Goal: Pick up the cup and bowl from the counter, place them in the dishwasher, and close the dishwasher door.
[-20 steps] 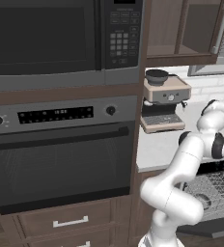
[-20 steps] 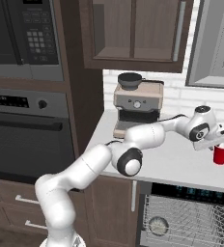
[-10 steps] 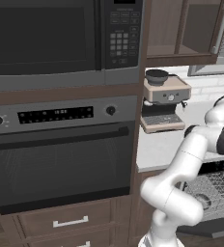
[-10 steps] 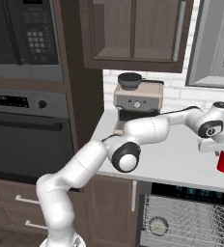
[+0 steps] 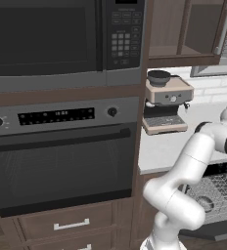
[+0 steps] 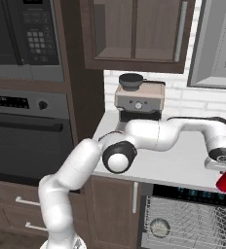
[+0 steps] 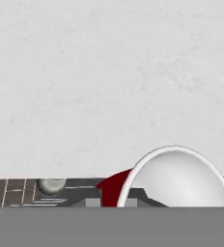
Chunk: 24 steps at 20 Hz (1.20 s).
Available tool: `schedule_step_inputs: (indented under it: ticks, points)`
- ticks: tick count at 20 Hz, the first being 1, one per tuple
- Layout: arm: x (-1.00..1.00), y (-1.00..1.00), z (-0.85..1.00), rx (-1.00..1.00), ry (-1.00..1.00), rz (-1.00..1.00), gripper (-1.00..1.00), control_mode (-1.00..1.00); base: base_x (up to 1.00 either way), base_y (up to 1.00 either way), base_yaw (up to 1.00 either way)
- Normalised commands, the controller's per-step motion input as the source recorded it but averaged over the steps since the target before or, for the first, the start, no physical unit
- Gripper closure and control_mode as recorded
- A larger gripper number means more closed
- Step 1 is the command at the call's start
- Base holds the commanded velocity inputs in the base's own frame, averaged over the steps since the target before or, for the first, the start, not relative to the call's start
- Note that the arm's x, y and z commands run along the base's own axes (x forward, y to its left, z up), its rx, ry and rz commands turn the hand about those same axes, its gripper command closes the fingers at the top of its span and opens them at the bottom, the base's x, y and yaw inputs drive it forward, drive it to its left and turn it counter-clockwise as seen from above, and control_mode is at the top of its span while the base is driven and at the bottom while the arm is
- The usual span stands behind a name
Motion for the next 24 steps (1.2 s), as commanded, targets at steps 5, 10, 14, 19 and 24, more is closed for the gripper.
schedule_step_inputs:
  ticks: [5, 10, 14, 19, 24]
  points:
    - [-1.0, 0.41, -0.35, 0.34, -0.39, -0.1, 1.0, -1.0, 0.0, 0.0, 0.0]
    - [-0.91, 0.31, -0.48, 0.4, -0.31, -0.11, 1.0, -1.0, 0.0, 0.0, 0.0]
    - [-0.3, 0.26, -0.3, 0.13, -0.13, -0.02, 1.0, -1.0, 0.0, 0.0, 0.0]
    - [-0.06, 0.47, -0.33, 0.01, -0.03, 0.0, 1.0, -1.0, 0.0, 0.0, 0.0]
    - [0.01, 0.47, -0.44, 0.0, 0.0, 0.0, 1.0, -1.0, 0.0, 0.0, 0.0]
